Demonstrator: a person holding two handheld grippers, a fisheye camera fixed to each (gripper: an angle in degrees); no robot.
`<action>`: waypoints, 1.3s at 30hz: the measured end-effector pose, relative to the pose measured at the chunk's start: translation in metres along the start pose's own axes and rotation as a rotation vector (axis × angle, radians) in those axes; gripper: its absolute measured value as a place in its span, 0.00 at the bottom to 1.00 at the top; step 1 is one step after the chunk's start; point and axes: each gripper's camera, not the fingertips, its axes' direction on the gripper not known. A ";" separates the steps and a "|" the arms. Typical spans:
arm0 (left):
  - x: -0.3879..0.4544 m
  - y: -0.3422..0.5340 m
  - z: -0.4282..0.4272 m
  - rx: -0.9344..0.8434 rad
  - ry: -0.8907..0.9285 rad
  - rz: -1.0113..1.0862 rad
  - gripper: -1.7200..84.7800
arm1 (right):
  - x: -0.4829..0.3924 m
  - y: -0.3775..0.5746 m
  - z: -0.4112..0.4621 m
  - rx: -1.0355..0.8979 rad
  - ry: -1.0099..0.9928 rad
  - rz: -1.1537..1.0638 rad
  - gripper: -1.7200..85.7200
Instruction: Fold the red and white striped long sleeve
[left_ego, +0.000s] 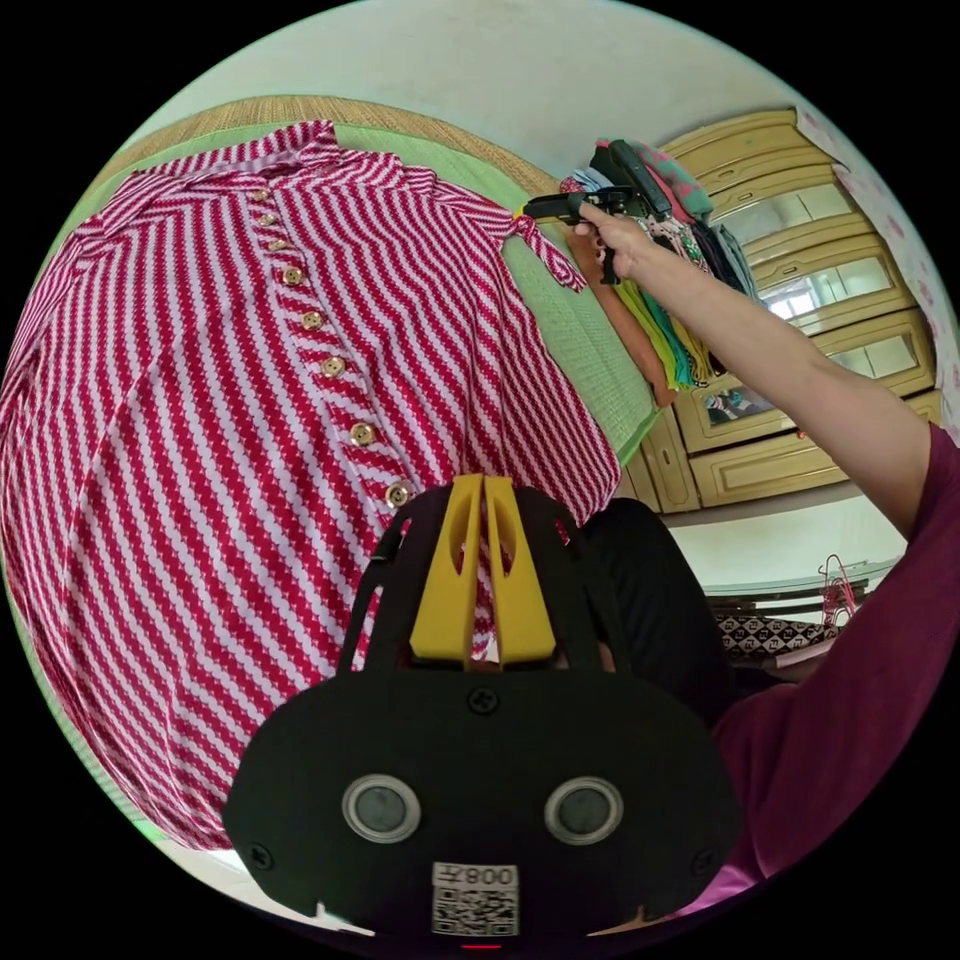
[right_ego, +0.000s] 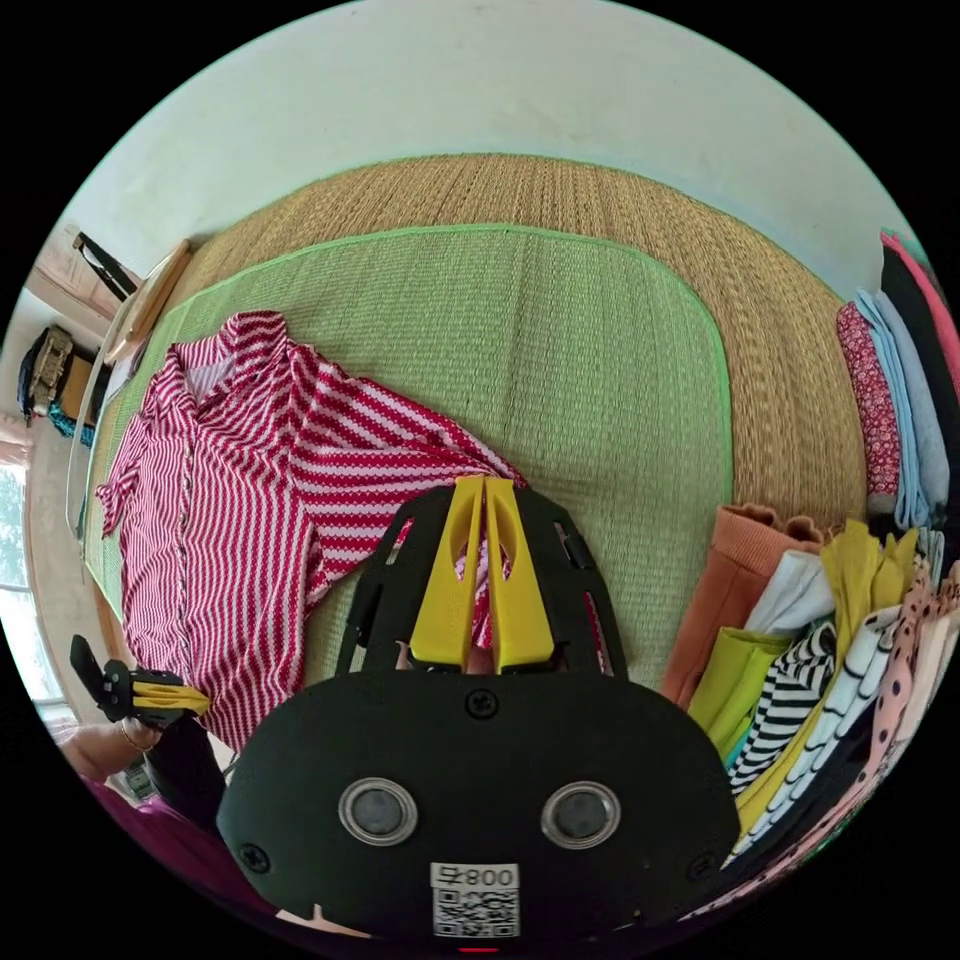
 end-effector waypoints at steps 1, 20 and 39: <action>0.001 0.000 -0.001 0.001 -0.012 0.000 0.02 | -0.003 -0.003 0.000 0.001 0.008 -0.003 0.02; -0.175 0.014 -0.140 0.325 -0.482 -0.501 0.02 | -0.121 0.075 0.003 0.129 -0.337 -0.186 0.02; -0.157 0.026 -0.090 0.313 -0.413 -0.408 0.02 | -0.144 0.136 0.020 0.107 -0.347 -0.169 0.02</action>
